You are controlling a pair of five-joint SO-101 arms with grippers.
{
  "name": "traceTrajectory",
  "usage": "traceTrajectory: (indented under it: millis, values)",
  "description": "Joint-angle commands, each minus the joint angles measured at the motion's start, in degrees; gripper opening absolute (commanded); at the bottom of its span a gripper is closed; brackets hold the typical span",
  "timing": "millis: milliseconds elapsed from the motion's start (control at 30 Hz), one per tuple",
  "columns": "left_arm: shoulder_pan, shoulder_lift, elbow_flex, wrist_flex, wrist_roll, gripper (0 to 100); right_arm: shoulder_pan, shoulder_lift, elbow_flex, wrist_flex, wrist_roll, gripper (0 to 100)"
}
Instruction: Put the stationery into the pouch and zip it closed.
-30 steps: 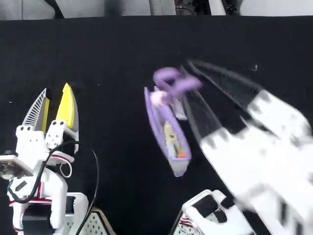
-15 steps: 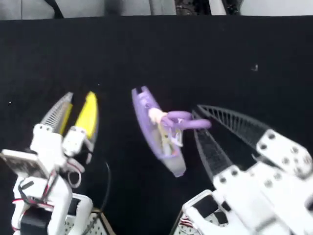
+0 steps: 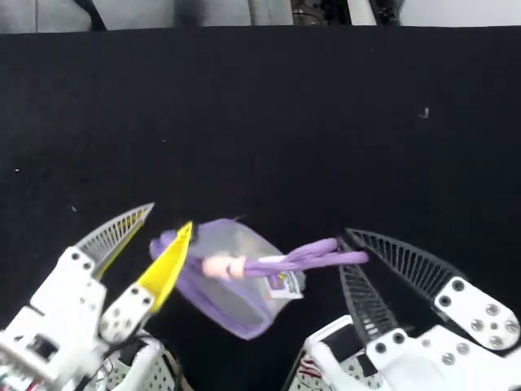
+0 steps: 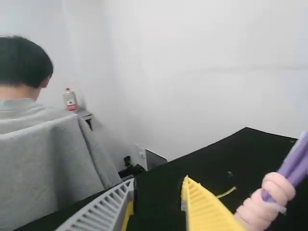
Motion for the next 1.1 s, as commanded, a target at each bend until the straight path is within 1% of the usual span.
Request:
traceTrajectory:
  millis: [0,67,200,300,367,433,500,600,767,867,1067]
  values:
    - [2.9,0.7,-7.7,5.4,-1.1,17,9.8,-0.2,3.0,-1.9,0.6,1.2]
    - [2.9,0.7,-9.3,5.4,-3.4,17,13.0,-0.1,5.8,-5.0,2.1,1.2]
    - [2.9,0.8,-12.4,5.5,-15.8,17,17.8,-0.1,13.4,-13.2,3.2,1.2]
    - [2.9,2.5,-13.7,5.9,-20.0,17,20.6,0.0,19.1,-18.5,4.2,1.2]
    - [3.3,5.2,-16.3,9.1,-21.0,17,22.0,0.0,22.1,-21.0,5.2,1.2]
    - [3.5,9.1,-20.3,15.0,-22.6,17,23.2,0.0,24.4,-22.6,6.1,1.2]
    - [4.8,13.3,-24.8,21.5,-26.5,17,24.6,0.0,26.0,-23.1,7.1,1.2]
    - [6.7,18.0,-32.8,31.5,-34.8,16,26.3,-0.1,26.9,-23.1,7.7,1.1]
    - [6.5,20.0,-39.1,31.6,-38.3,16,27.1,0.0,26.9,-24.0,7.7,1.1]
    - [6.8,20.0,-37.8,31.6,-40.4,16,27.1,1.1,26.9,-24.4,7.7,1.1]
    - [6.9,19.4,-20.9,31.6,-46.3,16,27.1,7.1,26.5,-24.8,7.6,1.1]
